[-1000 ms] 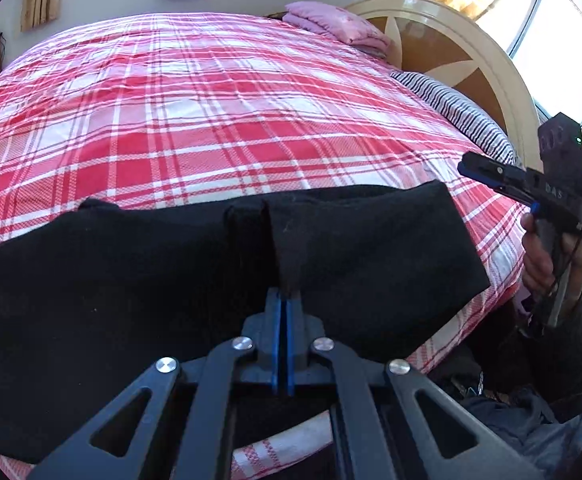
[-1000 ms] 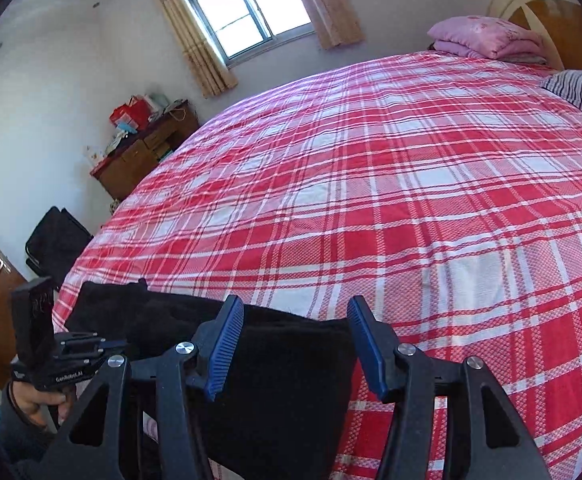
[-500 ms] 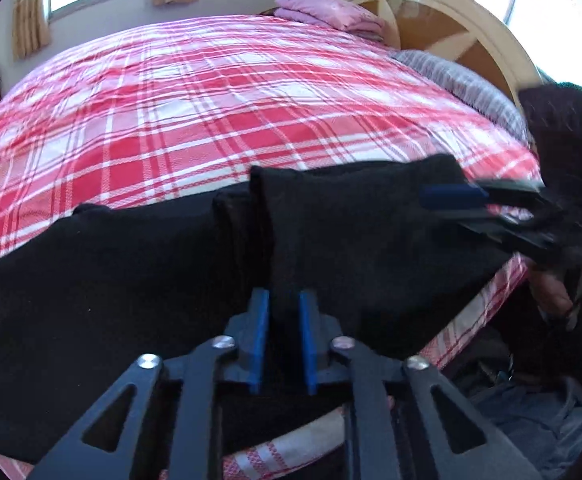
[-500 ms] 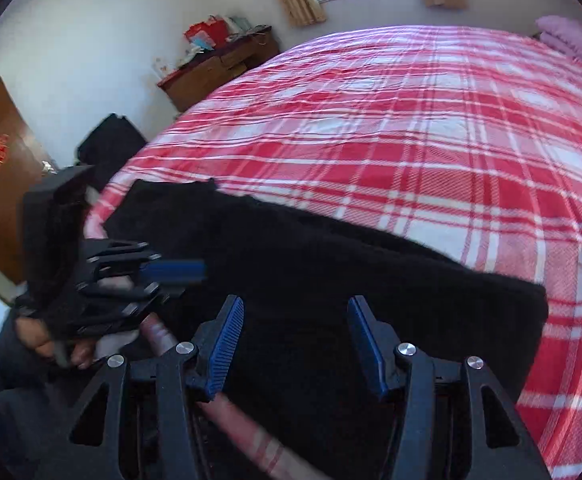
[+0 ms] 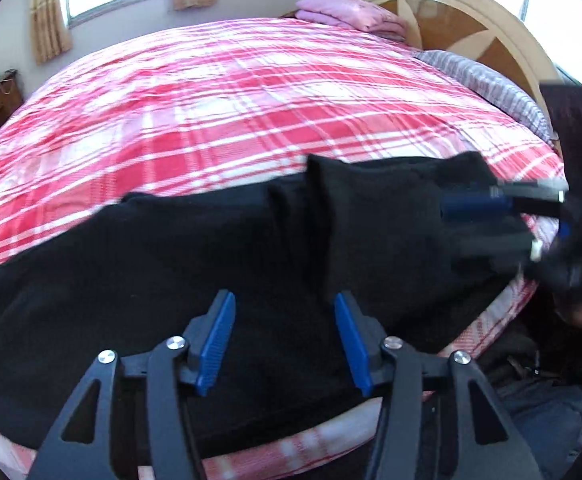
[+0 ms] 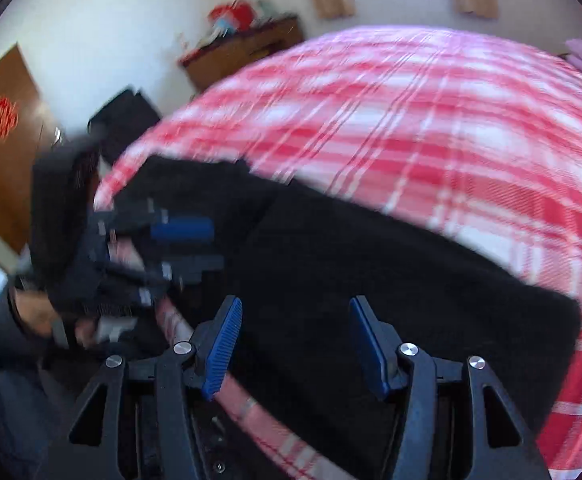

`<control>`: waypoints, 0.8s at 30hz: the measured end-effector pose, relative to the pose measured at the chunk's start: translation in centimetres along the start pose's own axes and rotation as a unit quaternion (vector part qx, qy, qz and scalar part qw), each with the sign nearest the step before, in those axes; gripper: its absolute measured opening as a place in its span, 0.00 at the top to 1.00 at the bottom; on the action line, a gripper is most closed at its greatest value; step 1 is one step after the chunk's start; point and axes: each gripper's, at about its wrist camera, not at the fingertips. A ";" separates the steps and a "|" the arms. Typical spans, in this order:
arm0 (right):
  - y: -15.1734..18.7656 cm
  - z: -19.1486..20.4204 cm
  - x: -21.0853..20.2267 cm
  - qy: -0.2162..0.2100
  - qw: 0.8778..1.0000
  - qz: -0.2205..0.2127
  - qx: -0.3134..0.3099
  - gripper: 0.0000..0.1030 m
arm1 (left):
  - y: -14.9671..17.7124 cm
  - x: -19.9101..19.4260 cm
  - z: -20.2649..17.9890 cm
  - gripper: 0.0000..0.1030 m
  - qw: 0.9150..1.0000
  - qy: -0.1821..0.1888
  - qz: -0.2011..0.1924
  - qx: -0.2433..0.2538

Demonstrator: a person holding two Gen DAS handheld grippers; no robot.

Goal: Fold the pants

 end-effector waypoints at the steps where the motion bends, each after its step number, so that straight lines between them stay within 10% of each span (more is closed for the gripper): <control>1: 0.2 0.4 1.3 0.007 1.000 0.029 -0.008 0.44 | 0.0 -0.2 0.3 0.43 1.000 -0.009 -0.003 -0.001; 24: -2.7 5.2 2.8 0.004 0.998 -0.023 -0.055 0.42 | 0.3 -1.6 7.9 0.31 0.991 -0.127 -0.023 -0.033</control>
Point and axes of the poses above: each gripper's, at about its wrist camera, not at the fingertips, and x roughly the way its jaws point, z to its left, y to its underside, and after that the axes turned 5 degrees about -x, right-handed
